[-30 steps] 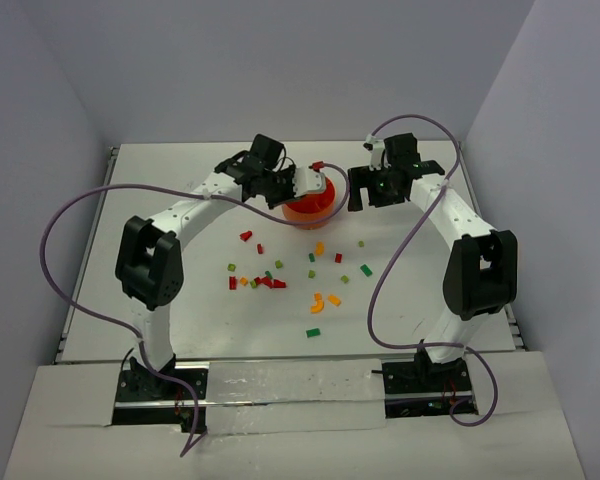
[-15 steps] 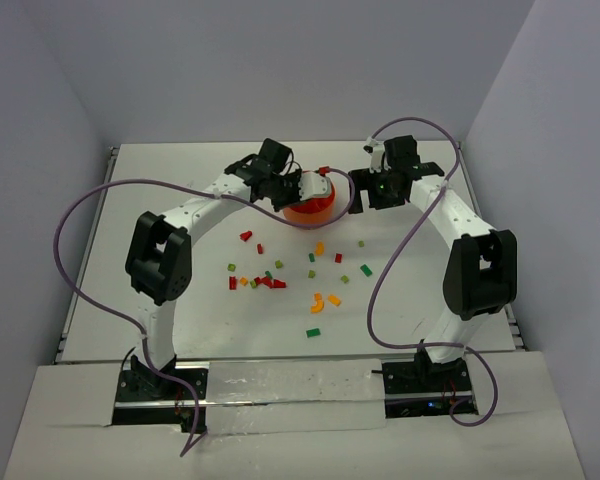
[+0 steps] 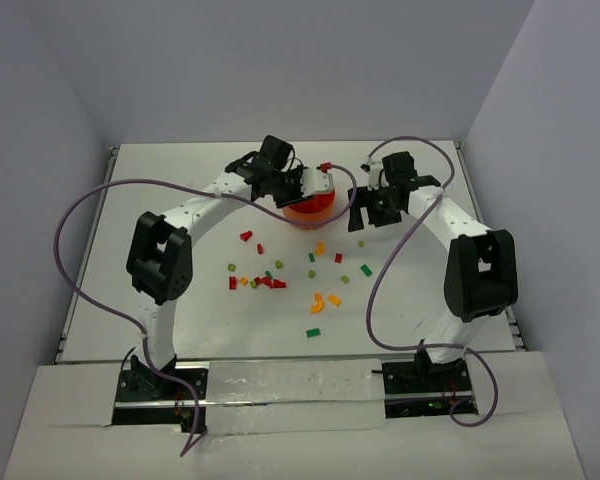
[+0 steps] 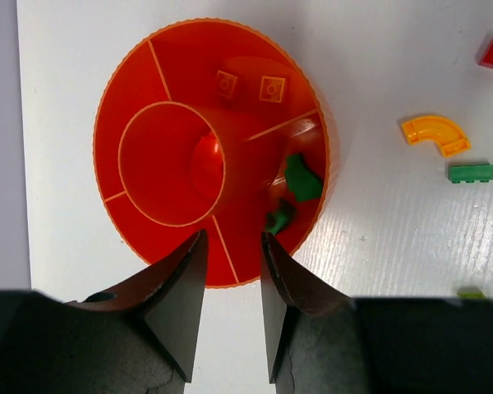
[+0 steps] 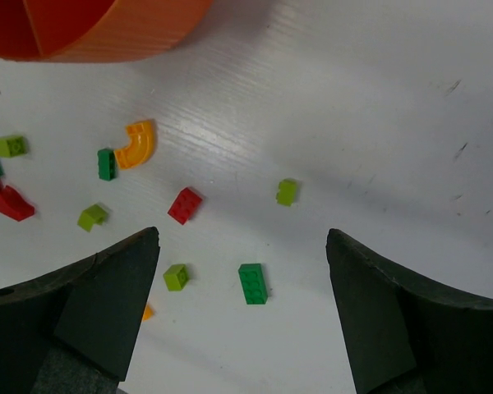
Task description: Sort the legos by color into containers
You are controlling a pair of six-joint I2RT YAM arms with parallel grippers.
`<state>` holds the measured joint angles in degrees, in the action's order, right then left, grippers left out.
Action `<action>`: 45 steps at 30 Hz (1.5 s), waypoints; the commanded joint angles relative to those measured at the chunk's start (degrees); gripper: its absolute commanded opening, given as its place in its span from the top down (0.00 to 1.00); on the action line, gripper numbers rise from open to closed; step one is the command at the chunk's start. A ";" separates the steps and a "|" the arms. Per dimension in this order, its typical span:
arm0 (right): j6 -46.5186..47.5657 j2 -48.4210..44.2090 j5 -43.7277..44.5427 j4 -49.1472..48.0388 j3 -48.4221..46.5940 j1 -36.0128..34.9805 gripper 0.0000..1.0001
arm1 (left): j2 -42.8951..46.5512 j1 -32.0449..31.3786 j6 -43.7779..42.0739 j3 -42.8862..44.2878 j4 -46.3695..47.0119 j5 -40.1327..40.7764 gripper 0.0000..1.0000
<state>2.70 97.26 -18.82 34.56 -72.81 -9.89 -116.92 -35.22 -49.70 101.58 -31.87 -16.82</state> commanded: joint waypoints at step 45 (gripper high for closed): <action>9.34 0.51 5.97 -0.42 17.74 -30.08 0.47 | 29.83 12.99 34.20 -21.90 5.45 -7.00 0.54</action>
<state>11.87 96.99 -13.19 33.79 -56.84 -38.55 -88.84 -22.68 -15.75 80.06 -29.24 -23.42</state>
